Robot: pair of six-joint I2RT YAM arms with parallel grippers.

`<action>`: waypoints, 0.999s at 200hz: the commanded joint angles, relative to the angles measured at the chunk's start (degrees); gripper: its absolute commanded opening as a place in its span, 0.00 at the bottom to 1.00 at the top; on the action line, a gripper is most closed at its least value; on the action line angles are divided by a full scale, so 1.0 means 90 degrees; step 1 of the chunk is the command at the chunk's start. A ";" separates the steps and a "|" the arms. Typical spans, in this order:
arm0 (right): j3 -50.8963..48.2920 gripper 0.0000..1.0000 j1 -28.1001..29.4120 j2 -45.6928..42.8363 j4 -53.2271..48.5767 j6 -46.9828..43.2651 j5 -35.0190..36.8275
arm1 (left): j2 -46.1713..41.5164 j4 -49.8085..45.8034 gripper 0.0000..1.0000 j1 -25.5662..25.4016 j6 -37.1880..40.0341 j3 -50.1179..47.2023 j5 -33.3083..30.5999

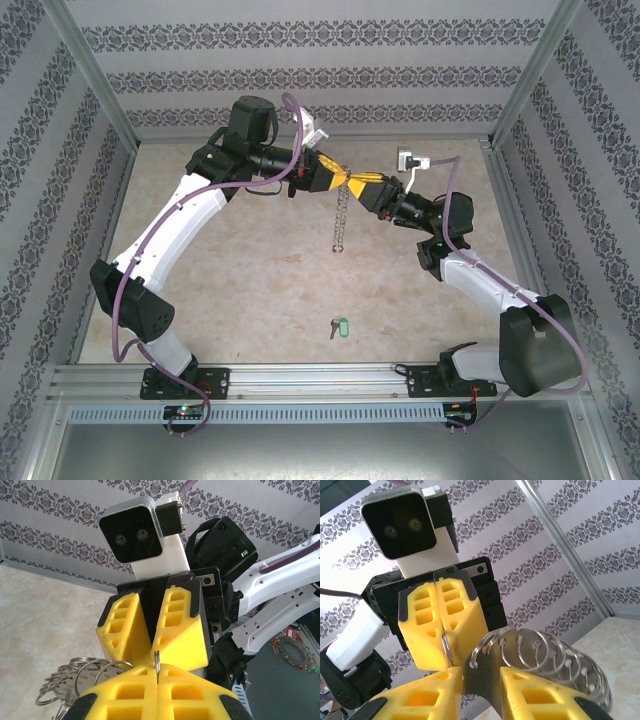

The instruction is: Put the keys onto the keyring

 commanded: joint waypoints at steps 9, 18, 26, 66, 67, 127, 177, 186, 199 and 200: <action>0.0292 0.28 0.0095 -0.0108 0.0382 -0.0138 0.0147 | 0.0058 0.0027 0.00 -0.0070 0.0102 0.0216 0.0287; 0.0313 0.28 0.0103 -0.0104 0.0391 -0.0138 0.0147 | 0.0060 0.0028 0.00 -0.0066 0.0097 0.0203 0.0287; 0.0323 0.29 0.0107 -0.0111 0.0392 -0.0144 0.0147 | 0.0060 0.0027 0.00 -0.0066 0.0103 0.0207 0.0287; 0.0333 0.37 0.0142 -0.0129 0.0409 -0.0119 0.0157 | 0.0080 0.0037 0.00 -0.0070 0.0103 0.0199 0.0313; 0.0333 0.37 0.0148 -0.0136 0.0410 -0.0124 0.0157 | 0.0080 0.0037 0.00 -0.0068 0.0103 0.0198 0.0315; 0.0171 0.40 0.0161 -0.0465 0.0311 -0.0185 0.0205 | 0.0090 0.0066 0.00 -0.0068 0.0089 0.0197 0.0307; -0.0040 0.40 0.0134 -0.0697 0.0226 -0.0246 0.0328 | 0.0060 0.0062 0.00 -0.0071 0.0091 0.0194 0.0295; -0.0047 0.41 0.0127 -0.0711 0.0226 -0.0240 0.0333 | 0.0060 0.0048 0.00 -0.0067 0.0096 0.0197 0.0297; -0.0043 0.41 0.0134 -0.0719 0.0226 -0.0223 0.0333 | 0.0060 0.0047 0.00 -0.0071 0.0087 0.0197 0.0307; -0.0040 0.41 0.0134 -0.0719 0.0226 -0.0219 0.0328 | 0.0060 0.0047 0.00 -0.0069 0.0085 0.0197 0.0307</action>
